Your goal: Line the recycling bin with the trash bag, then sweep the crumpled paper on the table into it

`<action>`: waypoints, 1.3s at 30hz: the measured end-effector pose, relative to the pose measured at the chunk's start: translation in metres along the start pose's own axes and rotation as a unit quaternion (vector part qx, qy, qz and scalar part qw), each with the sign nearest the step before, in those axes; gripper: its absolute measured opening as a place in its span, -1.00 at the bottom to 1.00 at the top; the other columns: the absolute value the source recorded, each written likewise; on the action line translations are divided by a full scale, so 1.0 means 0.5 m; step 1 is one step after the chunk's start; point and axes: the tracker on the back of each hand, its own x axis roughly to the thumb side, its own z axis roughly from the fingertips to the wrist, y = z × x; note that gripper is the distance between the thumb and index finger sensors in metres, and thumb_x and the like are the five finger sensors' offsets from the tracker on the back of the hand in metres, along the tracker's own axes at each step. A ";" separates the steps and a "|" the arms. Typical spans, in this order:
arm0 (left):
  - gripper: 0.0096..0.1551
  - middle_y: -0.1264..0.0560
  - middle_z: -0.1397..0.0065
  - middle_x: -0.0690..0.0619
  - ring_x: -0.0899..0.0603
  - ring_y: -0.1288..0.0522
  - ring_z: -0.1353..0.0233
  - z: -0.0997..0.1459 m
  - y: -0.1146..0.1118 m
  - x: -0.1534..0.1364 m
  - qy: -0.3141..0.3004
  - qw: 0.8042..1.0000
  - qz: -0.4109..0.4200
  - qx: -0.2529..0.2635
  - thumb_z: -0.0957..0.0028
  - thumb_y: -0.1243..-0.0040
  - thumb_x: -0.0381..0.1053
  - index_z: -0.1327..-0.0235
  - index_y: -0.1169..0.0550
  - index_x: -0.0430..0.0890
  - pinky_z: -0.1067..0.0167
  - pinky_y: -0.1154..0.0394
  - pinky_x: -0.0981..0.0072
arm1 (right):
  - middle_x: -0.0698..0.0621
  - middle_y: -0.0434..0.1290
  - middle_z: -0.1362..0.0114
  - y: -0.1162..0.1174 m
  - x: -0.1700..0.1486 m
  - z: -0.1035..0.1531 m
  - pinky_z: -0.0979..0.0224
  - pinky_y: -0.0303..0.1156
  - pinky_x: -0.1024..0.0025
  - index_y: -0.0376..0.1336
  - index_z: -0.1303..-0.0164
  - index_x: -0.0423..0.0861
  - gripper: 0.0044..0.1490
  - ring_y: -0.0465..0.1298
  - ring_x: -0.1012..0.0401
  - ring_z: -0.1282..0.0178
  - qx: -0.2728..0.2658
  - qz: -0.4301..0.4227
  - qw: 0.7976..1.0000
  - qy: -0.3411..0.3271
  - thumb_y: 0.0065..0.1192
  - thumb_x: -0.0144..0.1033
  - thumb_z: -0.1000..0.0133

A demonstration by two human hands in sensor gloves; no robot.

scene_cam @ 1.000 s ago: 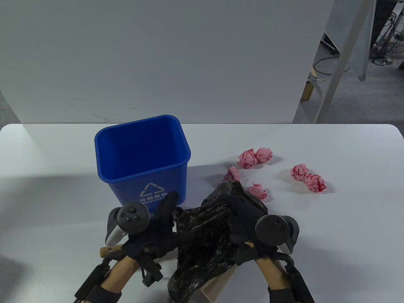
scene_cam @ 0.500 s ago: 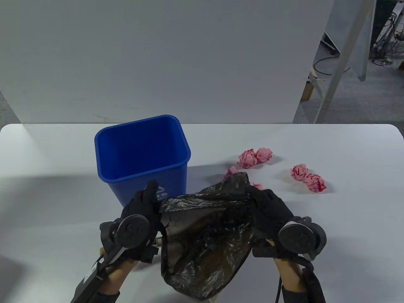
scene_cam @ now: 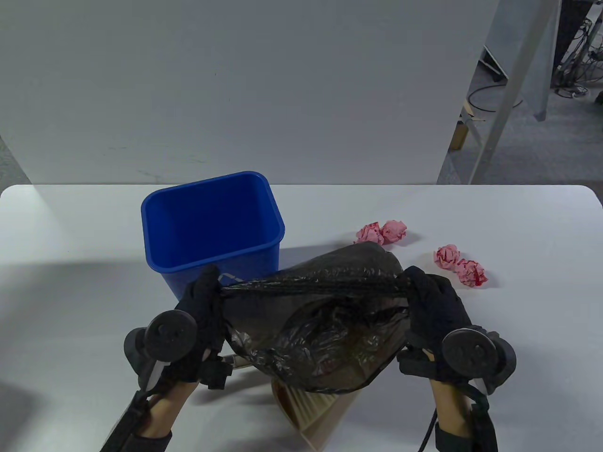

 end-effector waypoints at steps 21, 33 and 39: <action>-0.32 -0.54 -0.08 0.15 0.20 -0.59 0.31 0.009 -0.044 0.021 -0.005 0.999 -0.047 -0.023 -0.14 -0.38 -0.04 -0.47 -0.39 -0.17 0.27 -0.67 0.19 | -0.36 0.10 -0.59 0.022 -0.040 -0.006 -0.41 0.24 -0.37 -0.16 -0.67 -0.29 -0.05 0.34 -0.15 -0.38 0.148 0.009 0.982 0.118 0.11 -0.05 -0.30; -0.23 -0.50 -0.18 0.14 0.18 -0.60 0.22 0.004 -0.039 0.013 -0.004 0.999 -0.034 -0.027 -0.15 -0.39 -0.02 -0.55 -0.30 -0.16 0.14 -0.66 0.15 | -0.23 0.21 -0.52 0.065 -0.045 -0.005 -0.42 0.22 -0.40 -0.18 -0.70 -0.28 0.02 0.38 -0.07 -0.34 0.263 -0.052 0.958 0.103 0.23 -0.08 -0.27; -0.08 -0.48 -0.22 0.07 0.18 -0.58 0.23 0.000 -0.041 0.007 0.058 0.994 -0.071 -0.065 -0.12 -0.44 0.03 -0.59 -0.23 -0.26 0.21 -0.66 0.18 | 0.12 0.44 -0.02 0.042 -0.036 -0.007 -0.38 0.28 -0.40 0.27 -0.17 0.08 -0.58 0.47 0.06 -0.20 0.177 0.029 0.979 0.100 0.39 -0.07 -0.18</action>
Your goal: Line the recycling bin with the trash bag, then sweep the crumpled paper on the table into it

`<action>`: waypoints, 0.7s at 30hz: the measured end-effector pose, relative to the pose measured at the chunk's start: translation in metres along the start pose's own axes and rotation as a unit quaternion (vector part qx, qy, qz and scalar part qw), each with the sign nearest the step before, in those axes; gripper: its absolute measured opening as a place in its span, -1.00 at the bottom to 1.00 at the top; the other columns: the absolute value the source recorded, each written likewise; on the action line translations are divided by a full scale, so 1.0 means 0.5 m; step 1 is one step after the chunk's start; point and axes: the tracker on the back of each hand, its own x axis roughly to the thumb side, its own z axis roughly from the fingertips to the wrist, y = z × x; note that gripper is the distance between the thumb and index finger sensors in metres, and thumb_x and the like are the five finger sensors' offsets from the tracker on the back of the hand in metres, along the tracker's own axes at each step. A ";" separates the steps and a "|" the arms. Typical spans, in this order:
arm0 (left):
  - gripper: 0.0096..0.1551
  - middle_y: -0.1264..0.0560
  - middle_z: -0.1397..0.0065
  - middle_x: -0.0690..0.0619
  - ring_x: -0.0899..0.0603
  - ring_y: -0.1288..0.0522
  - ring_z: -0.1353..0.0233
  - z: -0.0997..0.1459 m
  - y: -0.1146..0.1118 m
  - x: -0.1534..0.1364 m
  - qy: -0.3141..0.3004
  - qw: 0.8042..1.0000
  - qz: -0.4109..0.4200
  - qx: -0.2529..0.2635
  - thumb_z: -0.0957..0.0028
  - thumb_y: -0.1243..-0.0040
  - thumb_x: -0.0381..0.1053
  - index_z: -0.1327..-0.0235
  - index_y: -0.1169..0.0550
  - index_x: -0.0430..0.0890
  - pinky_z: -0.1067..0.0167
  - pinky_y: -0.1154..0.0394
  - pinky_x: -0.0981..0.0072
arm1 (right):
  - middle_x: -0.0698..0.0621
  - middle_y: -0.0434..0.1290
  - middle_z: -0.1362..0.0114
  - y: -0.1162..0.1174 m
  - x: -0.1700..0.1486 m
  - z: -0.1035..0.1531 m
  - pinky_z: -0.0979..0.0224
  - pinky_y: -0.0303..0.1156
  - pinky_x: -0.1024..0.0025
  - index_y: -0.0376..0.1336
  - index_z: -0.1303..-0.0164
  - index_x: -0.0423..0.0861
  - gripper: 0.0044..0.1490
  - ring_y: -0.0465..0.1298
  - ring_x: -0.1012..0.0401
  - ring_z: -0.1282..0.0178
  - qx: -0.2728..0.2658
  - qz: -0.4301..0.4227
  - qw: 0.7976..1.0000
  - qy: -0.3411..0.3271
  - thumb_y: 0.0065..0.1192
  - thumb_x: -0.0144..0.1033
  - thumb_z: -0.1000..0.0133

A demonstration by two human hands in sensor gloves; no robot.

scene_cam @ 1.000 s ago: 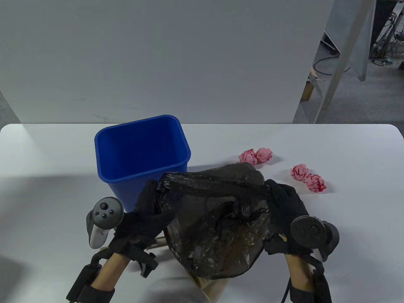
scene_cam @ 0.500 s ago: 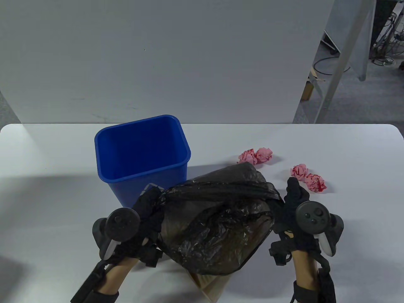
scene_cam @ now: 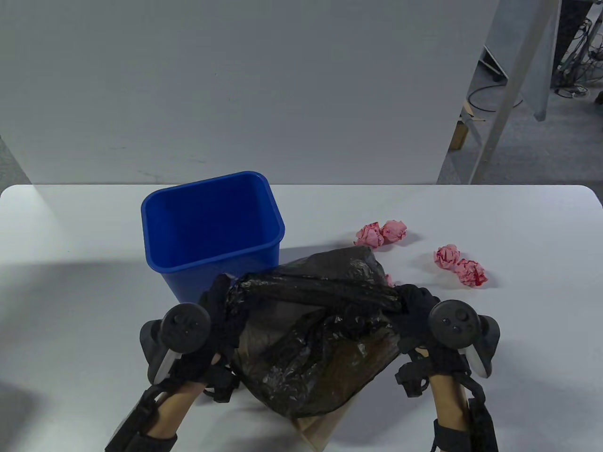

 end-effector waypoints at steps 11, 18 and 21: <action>-0.45 -0.52 -0.34 0.09 -0.05 -0.70 -0.07 -0.047 -0.020 0.031 -0.011 0.970 0.215 -0.118 -0.33 0.05 0.16 -0.53 -0.41 0.02 -0.09 -0.62 -0.05 | -0.14 0.50 -0.28 -0.021 -0.022 -0.020 -0.36 0.31 -0.35 0.28 -0.41 0.00 -0.53 0.49 -0.13 -0.27 0.049 -0.193 0.971 0.133 0.00 -0.13 -0.34; -0.43 -0.43 -0.50 -0.04 -0.06 -0.66 -0.21 -0.151 0.031 0.224 -0.051 0.955 0.259 -0.136 -0.34 0.08 0.12 -0.58 -0.35 -0.02 -0.12 -0.62 0.03 | -0.06 0.57 -0.12 -0.146 0.081 -0.076 -0.25 0.44 -0.20 0.08 -0.63 -0.07 -0.40 0.57 -0.03 -0.09 -0.006 -0.189 0.977 0.103 -0.02 -0.26 -0.35; -0.39 -0.33 -0.55 -0.07 0.01 -0.60 -0.19 -0.148 0.132 0.333 -0.121 0.927 0.342 -0.092 -0.35 0.11 0.08 -0.64 -0.23 -0.05 -0.09 -0.60 0.12 | -0.11 0.53 -0.23 -0.257 0.196 -0.062 -0.30 0.40 -0.26 -0.01 -0.67 -0.05 -0.36 0.54 -0.08 -0.19 -0.087 -0.192 0.977 -0.008 -0.05 -0.27 -0.35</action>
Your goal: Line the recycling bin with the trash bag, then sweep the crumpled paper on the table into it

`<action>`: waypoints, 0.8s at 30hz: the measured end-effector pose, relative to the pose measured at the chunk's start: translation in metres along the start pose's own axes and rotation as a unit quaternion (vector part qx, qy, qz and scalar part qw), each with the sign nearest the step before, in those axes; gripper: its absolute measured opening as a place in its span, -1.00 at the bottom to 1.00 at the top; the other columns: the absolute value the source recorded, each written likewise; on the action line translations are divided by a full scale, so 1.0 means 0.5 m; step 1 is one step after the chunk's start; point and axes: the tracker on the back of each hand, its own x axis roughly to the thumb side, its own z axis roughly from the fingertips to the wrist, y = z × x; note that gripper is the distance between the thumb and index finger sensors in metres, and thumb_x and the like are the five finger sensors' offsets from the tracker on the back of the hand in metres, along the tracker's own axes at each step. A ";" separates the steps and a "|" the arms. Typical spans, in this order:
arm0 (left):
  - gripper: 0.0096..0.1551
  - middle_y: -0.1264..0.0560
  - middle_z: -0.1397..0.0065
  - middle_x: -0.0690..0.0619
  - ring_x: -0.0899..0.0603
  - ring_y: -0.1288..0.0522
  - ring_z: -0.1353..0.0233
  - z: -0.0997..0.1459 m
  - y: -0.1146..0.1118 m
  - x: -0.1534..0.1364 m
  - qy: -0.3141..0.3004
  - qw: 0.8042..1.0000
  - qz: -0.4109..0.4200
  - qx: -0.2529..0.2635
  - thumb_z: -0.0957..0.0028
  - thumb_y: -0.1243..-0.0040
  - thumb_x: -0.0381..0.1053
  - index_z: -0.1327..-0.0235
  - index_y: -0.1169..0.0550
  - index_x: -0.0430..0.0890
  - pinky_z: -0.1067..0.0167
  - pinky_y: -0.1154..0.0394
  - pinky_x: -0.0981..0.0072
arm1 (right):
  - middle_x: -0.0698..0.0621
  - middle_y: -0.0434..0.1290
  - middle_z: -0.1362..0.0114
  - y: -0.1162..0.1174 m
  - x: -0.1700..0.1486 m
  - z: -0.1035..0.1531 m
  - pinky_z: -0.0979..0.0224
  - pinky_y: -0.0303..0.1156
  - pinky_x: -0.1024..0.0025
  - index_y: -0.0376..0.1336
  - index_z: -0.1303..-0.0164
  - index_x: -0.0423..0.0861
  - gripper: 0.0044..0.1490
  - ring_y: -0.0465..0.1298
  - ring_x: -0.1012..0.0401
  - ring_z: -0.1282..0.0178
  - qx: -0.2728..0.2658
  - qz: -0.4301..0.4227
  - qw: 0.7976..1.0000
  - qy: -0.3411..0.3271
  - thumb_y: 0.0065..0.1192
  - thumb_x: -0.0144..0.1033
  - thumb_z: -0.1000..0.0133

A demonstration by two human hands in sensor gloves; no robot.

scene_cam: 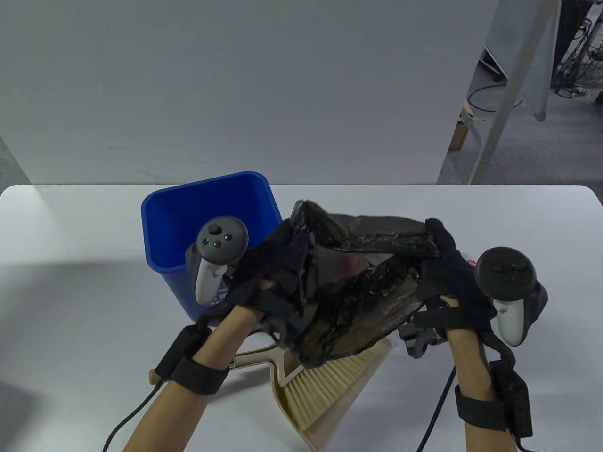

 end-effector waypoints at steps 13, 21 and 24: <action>-0.57 -0.58 -0.19 0.19 0.21 -0.61 0.22 0.002 -0.021 -0.094 0.031 0.966 -0.256 -0.030 -0.35 -0.15 0.18 -0.41 -0.49 0.09 0.20 -0.66 0.30 | 0.14 0.61 -0.02 0.027 -0.159 -0.004 -0.28 0.51 -0.02 0.10 -0.61 0.02 -0.44 0.63 0.21 0.06 0.068 0.222 0.973 0.008 -0.01 -0.17 -0.38; -0.44 -0.73 0.22 0.15 0.12 -0.62 0.54 0.024 0.016 -0.243 0.071 0.982 -0.128 0.121 -0.26 -0.06 0.27 -0.03 -0.75 -0.10 0.52 -0.63 0.20 | 0.16 0.62 0.27 0.073 -0.303 0.043 -0.09 0.57 0.02 0.31 -0.41 -0.12 -0.48 0.61 0.23 0.35 -0.098 0.026 0.993 0.061 0.04 -0.15 -0.33; -0.42 -0.73 0.17 0.14 0.11 -0.64 0.50 0.014 0.013 -0.237 0.073 0.983 -0.136 0.102 -0.27 -0.02 0.29 -0.08 -0.74 -0.08 0.47 -0.64 0.19 | 0.16 0.62 0.25 0.076 -0.307 0.051 -0.12 0.56 0.00 0.30 -0.41 -0.11 -0.48 0.61 0.22 0.32 -0.098 0.019 0.994 0.046 0.02 -0.13 -0.33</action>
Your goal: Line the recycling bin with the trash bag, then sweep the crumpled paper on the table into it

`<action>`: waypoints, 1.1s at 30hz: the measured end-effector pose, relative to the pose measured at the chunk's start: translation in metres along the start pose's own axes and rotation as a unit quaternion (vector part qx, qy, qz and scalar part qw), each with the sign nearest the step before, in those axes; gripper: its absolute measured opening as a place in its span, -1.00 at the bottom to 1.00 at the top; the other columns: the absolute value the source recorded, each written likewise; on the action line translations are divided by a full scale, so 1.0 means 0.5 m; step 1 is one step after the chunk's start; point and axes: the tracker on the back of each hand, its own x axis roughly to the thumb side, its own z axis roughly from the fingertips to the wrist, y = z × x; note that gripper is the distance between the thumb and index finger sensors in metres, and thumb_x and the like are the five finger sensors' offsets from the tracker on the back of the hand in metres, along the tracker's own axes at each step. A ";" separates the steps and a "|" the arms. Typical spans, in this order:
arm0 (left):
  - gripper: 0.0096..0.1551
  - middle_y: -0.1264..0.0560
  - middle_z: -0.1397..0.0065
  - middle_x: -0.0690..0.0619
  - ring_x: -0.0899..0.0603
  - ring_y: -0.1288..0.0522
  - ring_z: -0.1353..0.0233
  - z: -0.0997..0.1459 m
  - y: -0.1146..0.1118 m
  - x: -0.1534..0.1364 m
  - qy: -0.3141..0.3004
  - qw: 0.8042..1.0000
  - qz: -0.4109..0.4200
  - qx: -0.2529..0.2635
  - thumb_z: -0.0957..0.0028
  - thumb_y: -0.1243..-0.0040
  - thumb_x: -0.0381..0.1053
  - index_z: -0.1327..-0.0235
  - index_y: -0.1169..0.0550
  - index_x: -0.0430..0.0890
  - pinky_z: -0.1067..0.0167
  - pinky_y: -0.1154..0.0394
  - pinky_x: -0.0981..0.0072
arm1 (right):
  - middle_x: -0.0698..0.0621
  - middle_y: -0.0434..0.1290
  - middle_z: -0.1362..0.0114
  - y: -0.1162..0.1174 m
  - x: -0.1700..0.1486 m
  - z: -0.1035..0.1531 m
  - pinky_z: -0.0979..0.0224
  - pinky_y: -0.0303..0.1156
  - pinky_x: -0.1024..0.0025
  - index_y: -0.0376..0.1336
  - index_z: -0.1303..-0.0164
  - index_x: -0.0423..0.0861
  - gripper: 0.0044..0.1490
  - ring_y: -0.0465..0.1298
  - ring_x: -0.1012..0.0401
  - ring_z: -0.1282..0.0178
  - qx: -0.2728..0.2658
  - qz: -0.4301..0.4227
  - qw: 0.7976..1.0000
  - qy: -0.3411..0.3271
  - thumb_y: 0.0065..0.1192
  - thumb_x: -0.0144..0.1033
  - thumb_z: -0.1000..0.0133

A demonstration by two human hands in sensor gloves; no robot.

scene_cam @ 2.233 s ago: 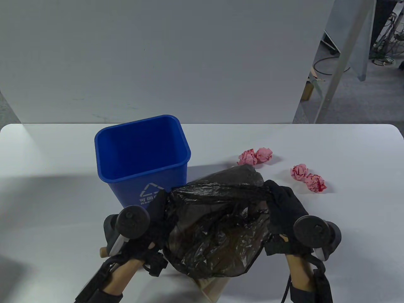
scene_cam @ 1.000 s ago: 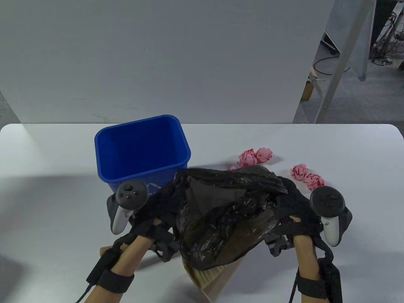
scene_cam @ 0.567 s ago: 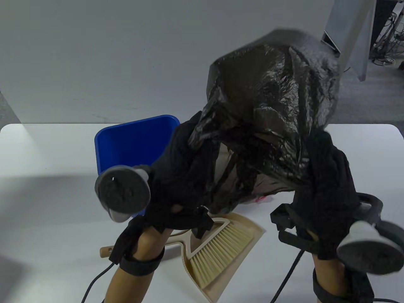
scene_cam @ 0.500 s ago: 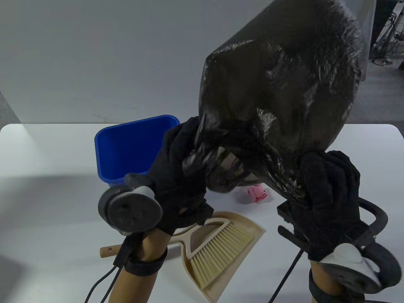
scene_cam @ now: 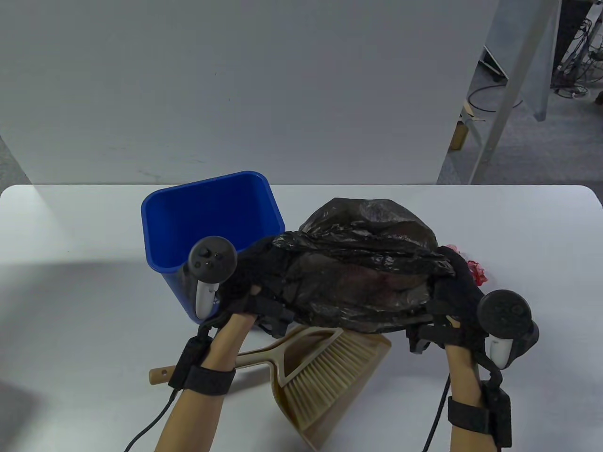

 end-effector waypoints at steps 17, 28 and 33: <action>-0.34 0.07 -0.91 -0.07 -0.62 0.08 -0.74 0.022 -0.110 0.090 -0.123 0.904 0.125 -0.390 -0.33 0.12 0.26 -0.76 -0.20 0.34 -0.42 0.02 -0.69 | -0.51 -0.17 -0.75 0.105 0.100 0.084 -0.42 0.15 -0.52 0.30 -0.43 0.05 -0.50 0.03 -0.48 -0.61 0.249 -0.234 0.926 -0.159 0.00 -0.06 -0.33; -0.30 0.17 -0.90 0.04 -0.58 0.07 -0.76 0.078 -0.045 0.172 -0.219 0.883 0.224 -0.351 -0.30 0.08 0.28 -0.73 -0.08 0.44 -0.41 -0.09 -0.69 | -0.39 -0.22 -0.80 0.061 0.264 0.106 -0.38 -0.06 -0.61 0.27 -0.47 0.08 -0.50 -0.14 -0.50 -0.61 0.232 -0.291 0.899 -0.232 -0.03 -0.05 -0.35; -0.29 0.17 -0.91 0.08 -0.51 0.10 -0.79 0.096 -0.042 0.191 -0.241 0.873 0.239 -0.350 -0.31 0.09 0.29 -0.73 -0.04 0.46 -0.47 -0.05 -0.65 | -0.37 -0.21 -0.81 0.025 0.299 0.117 -0.39 -0.05 -0.60 0.27 -0.47 0.08 -0.50 -0.12 -0.49 -0.62 0.222 -0.254 0.906 -0.258 -0.03 -0.04 -0.36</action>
